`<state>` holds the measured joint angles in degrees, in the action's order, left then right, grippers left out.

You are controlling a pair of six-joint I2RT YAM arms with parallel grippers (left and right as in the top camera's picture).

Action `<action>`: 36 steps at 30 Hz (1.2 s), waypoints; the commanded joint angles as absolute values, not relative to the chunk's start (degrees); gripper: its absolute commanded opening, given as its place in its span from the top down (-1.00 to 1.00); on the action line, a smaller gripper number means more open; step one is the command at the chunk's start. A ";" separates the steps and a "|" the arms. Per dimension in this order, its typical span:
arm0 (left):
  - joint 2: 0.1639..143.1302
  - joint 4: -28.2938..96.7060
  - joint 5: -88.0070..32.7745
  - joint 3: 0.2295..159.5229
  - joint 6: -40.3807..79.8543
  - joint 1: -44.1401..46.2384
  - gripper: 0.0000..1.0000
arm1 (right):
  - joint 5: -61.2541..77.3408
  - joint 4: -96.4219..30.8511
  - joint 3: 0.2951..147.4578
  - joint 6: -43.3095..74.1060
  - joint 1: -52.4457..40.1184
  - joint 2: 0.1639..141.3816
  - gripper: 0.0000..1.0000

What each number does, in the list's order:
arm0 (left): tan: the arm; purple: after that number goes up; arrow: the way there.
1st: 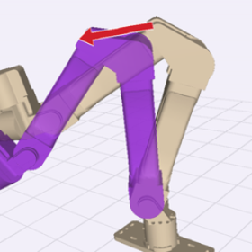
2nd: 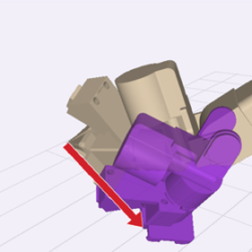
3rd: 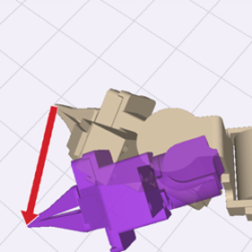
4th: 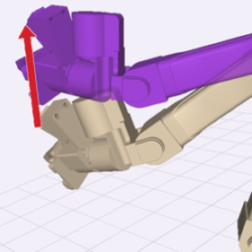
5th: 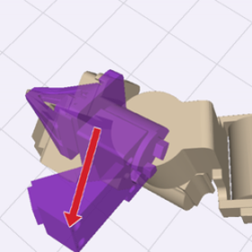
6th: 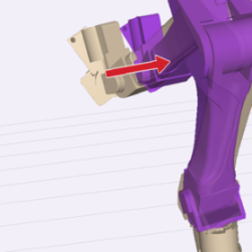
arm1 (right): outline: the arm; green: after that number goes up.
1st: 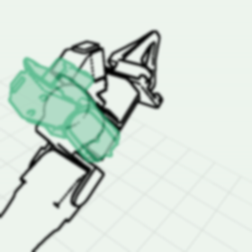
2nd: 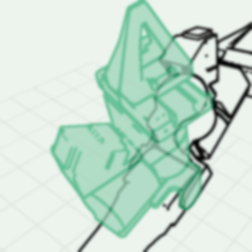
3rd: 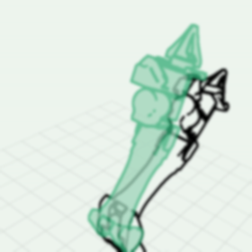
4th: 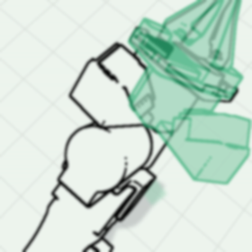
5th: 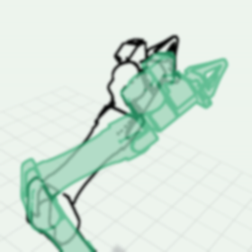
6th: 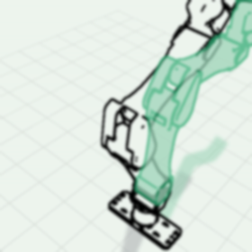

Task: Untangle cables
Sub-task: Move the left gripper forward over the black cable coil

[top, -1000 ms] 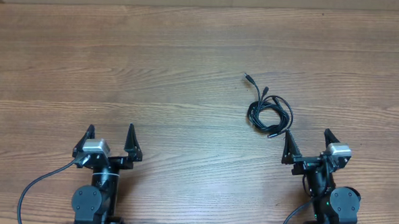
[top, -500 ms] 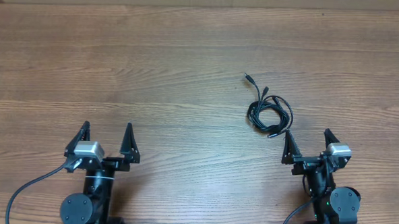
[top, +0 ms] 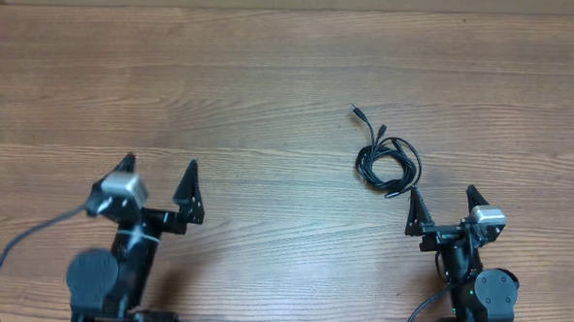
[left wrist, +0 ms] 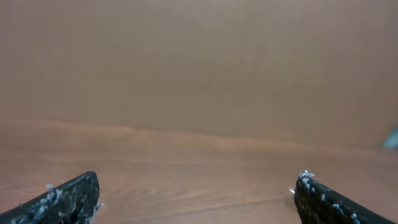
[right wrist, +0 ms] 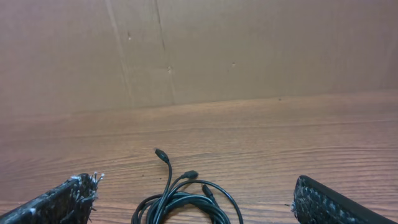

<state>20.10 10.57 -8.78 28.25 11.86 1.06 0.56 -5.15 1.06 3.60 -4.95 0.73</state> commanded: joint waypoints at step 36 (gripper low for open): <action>64.88 29.06 -21.56 56.27 14.87 20.45 -0.99 | 0.08 -4.84 0.47 3.33 -4.82 0.16 -1.00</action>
